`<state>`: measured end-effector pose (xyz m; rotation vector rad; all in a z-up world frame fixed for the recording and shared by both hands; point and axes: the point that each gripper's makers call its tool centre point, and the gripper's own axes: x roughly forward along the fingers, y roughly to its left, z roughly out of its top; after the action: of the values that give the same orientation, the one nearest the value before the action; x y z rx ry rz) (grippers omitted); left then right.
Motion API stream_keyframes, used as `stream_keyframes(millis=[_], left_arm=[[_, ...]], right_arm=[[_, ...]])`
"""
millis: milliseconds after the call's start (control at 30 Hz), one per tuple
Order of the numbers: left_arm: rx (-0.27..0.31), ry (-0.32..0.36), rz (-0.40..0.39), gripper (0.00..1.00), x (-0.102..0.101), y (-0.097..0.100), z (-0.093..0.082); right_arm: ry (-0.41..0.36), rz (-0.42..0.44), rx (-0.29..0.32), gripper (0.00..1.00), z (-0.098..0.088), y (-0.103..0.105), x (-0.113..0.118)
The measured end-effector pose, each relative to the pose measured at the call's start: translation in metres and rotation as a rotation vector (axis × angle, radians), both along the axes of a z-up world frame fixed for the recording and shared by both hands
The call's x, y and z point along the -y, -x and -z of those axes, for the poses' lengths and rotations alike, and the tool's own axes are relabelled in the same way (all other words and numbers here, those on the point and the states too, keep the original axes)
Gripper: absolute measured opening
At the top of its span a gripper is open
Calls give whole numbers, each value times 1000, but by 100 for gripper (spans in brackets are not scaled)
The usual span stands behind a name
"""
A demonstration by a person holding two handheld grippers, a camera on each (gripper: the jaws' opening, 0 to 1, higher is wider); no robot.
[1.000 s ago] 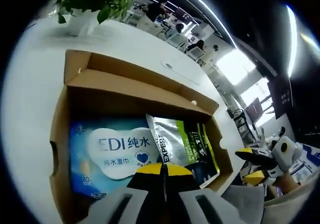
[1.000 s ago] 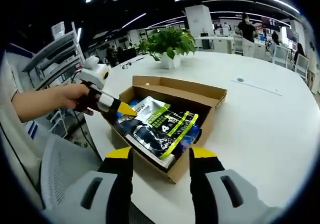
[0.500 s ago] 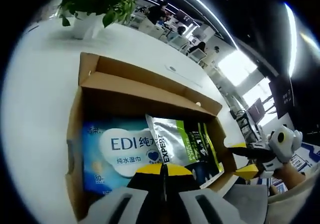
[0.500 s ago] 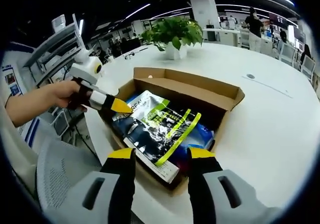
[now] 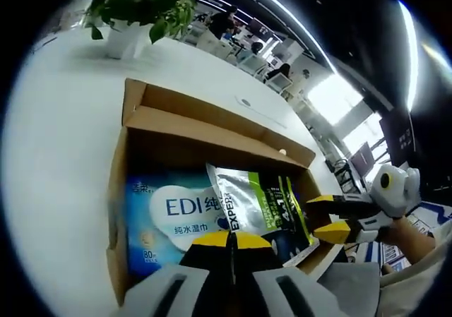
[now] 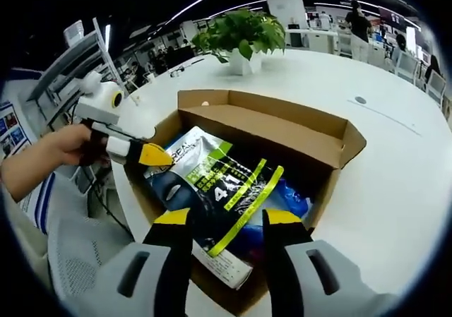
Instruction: Operate the shoe box by opening the lid, removing the specified soft item, and placing it in the target area until the item is outside and the box remains undamaged.
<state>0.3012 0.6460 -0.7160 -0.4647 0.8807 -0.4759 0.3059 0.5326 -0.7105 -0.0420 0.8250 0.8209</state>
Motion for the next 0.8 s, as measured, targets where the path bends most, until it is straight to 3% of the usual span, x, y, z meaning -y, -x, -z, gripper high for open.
stream_keyframes(millis=[633,800], left_arm=[[27,8,8,0,-1,-1,-1],[32,3,7,0,-1,1,-1]], right_arm=[[70,17,-70,35,22,-12,-9],[74,36,-58,23,21,-15,-6]])
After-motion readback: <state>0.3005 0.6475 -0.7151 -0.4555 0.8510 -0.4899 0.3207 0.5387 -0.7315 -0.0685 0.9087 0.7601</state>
